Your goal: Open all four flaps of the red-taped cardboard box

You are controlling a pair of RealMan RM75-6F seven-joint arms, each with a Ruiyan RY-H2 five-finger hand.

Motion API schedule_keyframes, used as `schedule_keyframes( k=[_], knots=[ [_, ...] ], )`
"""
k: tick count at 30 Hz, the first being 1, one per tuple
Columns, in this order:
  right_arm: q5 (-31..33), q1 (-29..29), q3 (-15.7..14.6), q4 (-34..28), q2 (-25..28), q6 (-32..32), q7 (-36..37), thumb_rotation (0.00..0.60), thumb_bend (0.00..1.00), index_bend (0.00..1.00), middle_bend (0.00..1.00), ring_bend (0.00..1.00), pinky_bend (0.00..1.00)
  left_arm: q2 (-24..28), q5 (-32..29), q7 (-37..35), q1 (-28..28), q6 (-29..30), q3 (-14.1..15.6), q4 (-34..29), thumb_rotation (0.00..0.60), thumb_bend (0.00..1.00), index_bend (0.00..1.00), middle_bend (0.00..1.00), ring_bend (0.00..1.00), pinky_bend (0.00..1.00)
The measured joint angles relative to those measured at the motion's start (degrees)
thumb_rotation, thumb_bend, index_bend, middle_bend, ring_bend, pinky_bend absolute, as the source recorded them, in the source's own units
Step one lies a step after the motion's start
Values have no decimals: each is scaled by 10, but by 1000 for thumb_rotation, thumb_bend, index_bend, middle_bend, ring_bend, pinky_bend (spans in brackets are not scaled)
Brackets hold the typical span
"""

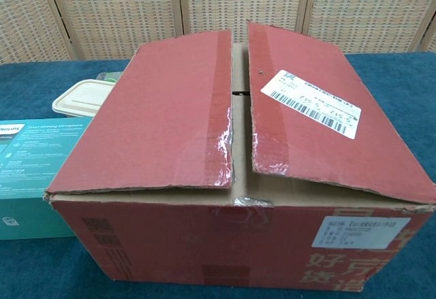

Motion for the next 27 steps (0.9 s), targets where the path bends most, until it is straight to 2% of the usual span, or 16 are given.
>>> schedule_keyframes(
  k=[9,17,27],
  knots=[
    [-22,70,10,-19,-8,-43,17,600,1000,328,320,51,0,3,-16,14,-6,-12,-1,-10,600,162,9,0,0,0],
    [-8,114,16,-27,-30,-92,-48,600,1000,328,312,50,0,5,-27,17,-9,-19,0,-12,600,163,9,0,0,0],
    [14,150,14,-28,-59,-137,-94,600,1000,328,311,41,0,6,-35,15,-13,-31,3,-11,600,164,9,0,0,0]
  ],
)
